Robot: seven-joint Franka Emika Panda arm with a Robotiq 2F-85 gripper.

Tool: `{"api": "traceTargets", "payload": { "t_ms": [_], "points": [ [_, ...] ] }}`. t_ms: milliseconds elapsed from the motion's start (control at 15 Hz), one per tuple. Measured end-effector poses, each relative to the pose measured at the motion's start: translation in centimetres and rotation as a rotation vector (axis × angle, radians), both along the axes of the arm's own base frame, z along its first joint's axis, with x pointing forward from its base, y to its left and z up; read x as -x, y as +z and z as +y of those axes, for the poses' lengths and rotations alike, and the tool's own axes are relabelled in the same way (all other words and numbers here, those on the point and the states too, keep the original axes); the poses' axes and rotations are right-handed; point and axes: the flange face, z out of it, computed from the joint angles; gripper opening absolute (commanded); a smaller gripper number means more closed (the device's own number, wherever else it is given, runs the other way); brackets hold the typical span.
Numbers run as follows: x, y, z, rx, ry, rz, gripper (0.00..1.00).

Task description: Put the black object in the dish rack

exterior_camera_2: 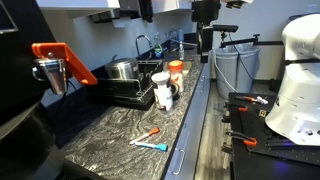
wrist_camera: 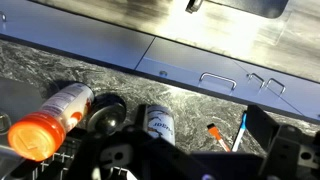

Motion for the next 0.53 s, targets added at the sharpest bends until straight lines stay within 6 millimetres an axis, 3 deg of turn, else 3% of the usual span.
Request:
{"api": "traceTargets", "payload": {
  "t_ms": [533],
  "points": [
    [-0.33, -0.3, -0.73, -0.016, -0.08, 0.007, 1.0]
  ]
}}
